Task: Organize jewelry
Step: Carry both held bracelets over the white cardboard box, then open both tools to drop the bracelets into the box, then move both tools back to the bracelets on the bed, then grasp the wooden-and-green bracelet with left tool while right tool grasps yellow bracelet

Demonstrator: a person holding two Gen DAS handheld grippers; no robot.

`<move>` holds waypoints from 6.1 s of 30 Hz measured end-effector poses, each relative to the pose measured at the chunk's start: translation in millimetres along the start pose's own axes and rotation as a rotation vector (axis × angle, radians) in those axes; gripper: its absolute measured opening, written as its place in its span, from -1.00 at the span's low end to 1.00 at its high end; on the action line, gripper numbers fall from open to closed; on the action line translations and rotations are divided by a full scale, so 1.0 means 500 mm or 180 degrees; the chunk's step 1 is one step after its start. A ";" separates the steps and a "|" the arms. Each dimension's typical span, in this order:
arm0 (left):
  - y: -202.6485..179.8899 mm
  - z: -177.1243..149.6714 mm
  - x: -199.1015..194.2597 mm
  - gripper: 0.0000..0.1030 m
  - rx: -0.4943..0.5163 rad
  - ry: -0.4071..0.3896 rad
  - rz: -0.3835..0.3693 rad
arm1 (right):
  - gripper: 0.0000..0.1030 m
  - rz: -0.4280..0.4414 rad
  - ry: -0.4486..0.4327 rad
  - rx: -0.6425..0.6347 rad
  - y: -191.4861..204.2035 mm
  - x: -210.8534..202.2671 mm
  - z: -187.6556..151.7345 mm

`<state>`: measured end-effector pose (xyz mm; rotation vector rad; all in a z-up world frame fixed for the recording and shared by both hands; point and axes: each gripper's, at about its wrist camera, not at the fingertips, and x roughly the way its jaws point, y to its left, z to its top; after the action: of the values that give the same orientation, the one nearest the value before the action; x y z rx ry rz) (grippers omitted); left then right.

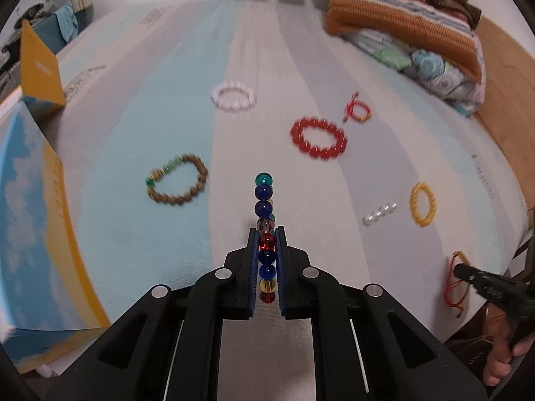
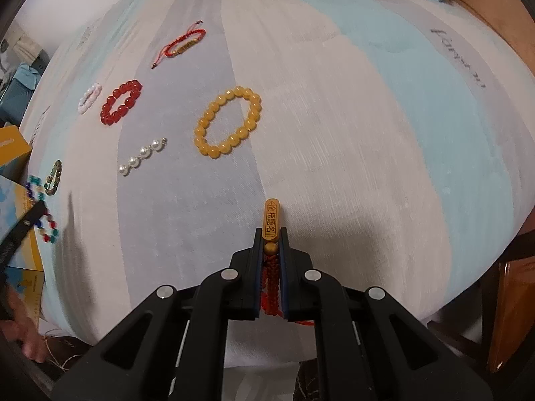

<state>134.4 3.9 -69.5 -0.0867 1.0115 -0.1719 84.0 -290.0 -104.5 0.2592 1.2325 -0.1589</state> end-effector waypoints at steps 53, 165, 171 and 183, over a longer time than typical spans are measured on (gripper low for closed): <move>0.579 -0.106 -0.451 -0.83 -0.1533 -0.0644 0.1598 | -0.86 0.1086 -0.0969 -0.2142 0.858 -0.286 -0.109; 0.125 0.092 0.141 0.88 -0.0287 0.0135 0.0719 | 0.85 -0.0095 0.0061 -0.0679 0.120 0.070 0.234; 0.143 0.095 0.178 0.88 -0.0242 0.0267 0.0749 | 0.75 0.0036 0.0232 -0.0573 0.114 0.097 0.242; 0.141 0.104 0.190 0.52 -0.0150 0.0352 0.0683 | 0.08 -0.0112 0.0533 -0.0465 0.115 0.152 0.244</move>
<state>235.0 55.5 -132.4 -0.0112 1.1278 0.0436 234.7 -267.6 -132.3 0.1256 1.4085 -0.0779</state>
